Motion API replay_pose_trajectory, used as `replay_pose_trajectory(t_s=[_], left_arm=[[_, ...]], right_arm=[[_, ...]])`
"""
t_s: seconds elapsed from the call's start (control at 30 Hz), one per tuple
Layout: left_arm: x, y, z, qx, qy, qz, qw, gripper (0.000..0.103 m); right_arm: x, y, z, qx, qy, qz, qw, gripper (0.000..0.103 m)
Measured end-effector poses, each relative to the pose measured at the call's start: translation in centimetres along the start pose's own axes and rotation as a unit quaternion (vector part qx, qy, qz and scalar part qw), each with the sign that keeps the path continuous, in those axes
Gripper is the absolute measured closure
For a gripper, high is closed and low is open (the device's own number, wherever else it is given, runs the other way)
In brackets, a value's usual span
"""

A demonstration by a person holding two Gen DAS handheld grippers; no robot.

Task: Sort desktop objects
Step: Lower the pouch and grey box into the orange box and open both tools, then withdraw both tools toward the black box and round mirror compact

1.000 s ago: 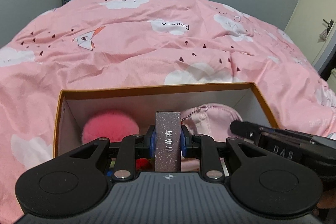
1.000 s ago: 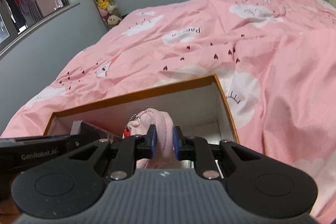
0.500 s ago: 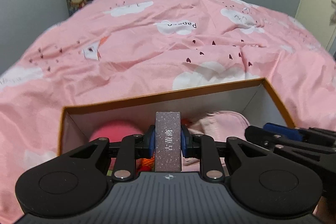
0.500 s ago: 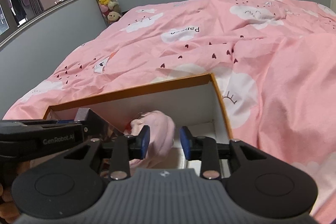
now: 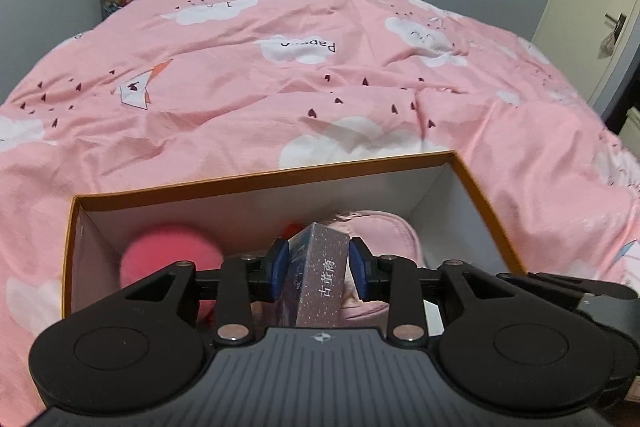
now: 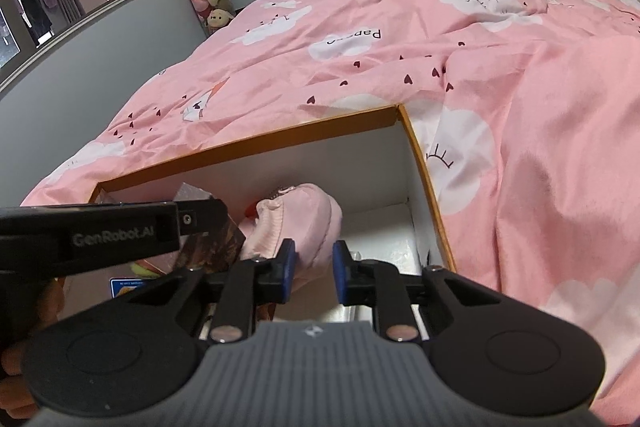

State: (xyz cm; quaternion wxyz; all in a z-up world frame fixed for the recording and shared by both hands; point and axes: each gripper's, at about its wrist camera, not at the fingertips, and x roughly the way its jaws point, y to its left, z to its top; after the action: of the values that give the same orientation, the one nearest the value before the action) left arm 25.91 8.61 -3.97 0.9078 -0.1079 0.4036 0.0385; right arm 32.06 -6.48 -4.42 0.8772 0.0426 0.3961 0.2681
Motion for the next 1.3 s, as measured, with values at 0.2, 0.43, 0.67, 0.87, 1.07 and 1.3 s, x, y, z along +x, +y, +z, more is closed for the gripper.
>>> replay_pose_trajectory(t_s=[0.2, 0.43, 0.67, 0.87, 1.07, 1.3], left_arm=[[-1.1, 0.4, -0.3, -0.014, -0.001, -0.031, 0.9994, 0.067], [-2.7, 1.4, -1.8, -0.020, 0.012, 0.010, 0.9997, 0.069], [-4.8, 1.5, -4.2, -0.005, 0.017, 0.057, 0.9982, 0.069], [-7.4, 1.0, -6.4, -0.003, -0.003, 0.095, 0.9955, 0.069], [-9.3, 0.2, -8.4, -0.003, -0.011, 0.109, 0.9940, 0.069], [-9.9, -0.5, -10.0, 0.000, -0.016, 0.122, 0.9925, 0.069]], right_arm=[[-0.6, -0.6, -0.2, 0.010, 0.003, 0.001, 1.000, 0.078], [-2.2, -0.2, -0.9, 0.010, 0.000, 0.022, 1.000, 0.066], [-1.8, 1.8, -2.0, -0.023, 0.029, 0.044, 0.998, 0.062], [-0.2, 3.2, -2.8, -0.040, 0.055, 0.046, 0.997, 0.085], [0.8, 3.4, -2.4, -0.032, 0.043, 0.011, 0.998, 0.092], [-1.1, 3.3, -3.1, -0.027, 0.022, 0.020, 0.999, 0.084]])
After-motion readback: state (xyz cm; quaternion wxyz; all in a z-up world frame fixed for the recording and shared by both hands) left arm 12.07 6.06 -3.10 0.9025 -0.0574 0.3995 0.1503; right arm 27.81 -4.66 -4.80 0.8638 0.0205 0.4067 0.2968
